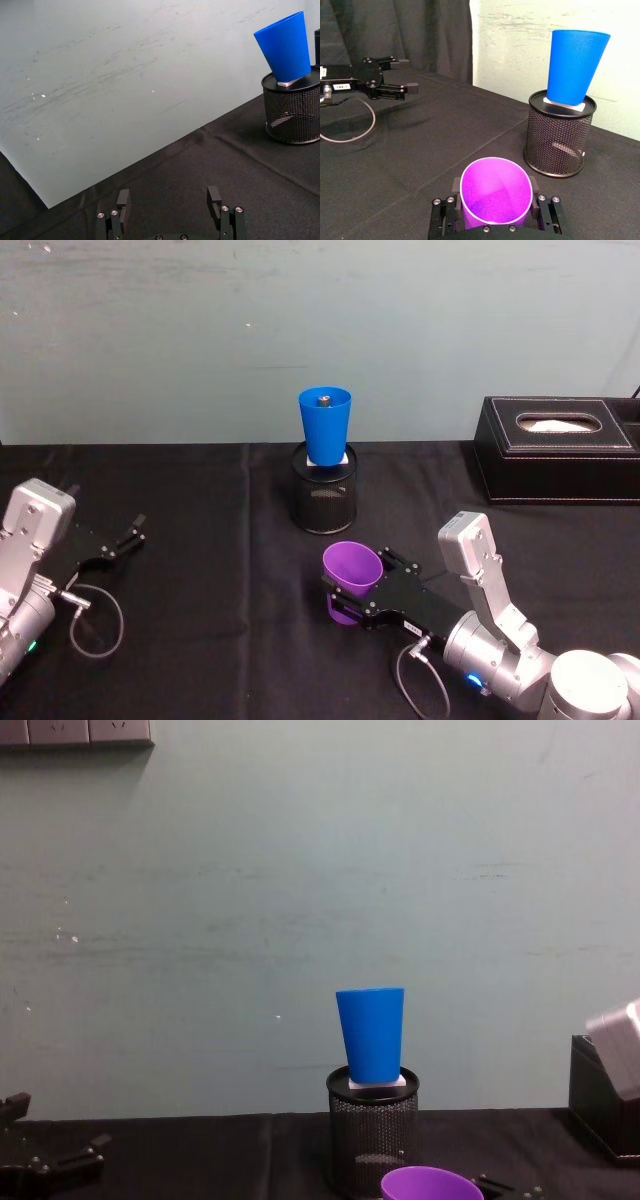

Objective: Pick up one cup with a gripper and tap it against the other cup.

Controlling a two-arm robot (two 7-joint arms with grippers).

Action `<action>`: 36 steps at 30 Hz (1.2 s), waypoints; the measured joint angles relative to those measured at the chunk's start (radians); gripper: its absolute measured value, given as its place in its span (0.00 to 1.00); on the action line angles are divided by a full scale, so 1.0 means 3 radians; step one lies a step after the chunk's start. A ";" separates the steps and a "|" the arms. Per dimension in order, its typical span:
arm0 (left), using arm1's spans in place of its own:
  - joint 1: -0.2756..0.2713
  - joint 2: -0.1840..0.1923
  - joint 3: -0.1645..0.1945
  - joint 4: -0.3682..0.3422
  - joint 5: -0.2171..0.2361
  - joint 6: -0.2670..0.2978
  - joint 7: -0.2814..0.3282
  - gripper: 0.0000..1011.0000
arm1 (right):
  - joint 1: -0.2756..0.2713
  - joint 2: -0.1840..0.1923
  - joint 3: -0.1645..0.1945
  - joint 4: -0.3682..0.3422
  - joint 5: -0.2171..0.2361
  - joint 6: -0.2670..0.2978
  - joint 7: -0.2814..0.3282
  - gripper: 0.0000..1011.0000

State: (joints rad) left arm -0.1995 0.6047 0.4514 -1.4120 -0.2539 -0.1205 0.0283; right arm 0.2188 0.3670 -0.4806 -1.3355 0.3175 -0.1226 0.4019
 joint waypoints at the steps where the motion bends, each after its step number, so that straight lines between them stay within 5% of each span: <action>1: 0.0000 0.0000 0.0000 0.0000 0.0000 0.0000 0.0000 0.99 | -0.0001 0.0002 0.0001 -0.0005 -0.0002 0.0005 0.0000 0.73; 12: 0.0000 0.0000 0.0000 0.0000 0.0000 0.0000 0.0000 0.99 | -0.0101 0.0124 0.0139 -0.0467 -0.0052 0.0283 0.0031 0.72; 23: 0.0000 0.0000 0.0000 0.0000 0.0000 0.0000 0.0000 0.99 | -0.0068 0.0257 0.0281 -0.1084 0.0102 0.0837 0.0098 0.72; 36: 0.0000 0.0000 0.0000 0.0000 0.0000 0.0000 0.0000 0.99 | 0.0002 0.0368 0.0263 -0.1277 0.0175 0.1064 0.0096 0.72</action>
State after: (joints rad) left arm -0.1995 0.6047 0.4514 -1.4120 -0.2539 -0.1205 0.0283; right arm 0.2194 0.4775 -0.4017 -1.7186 0.3701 0.1966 0.4308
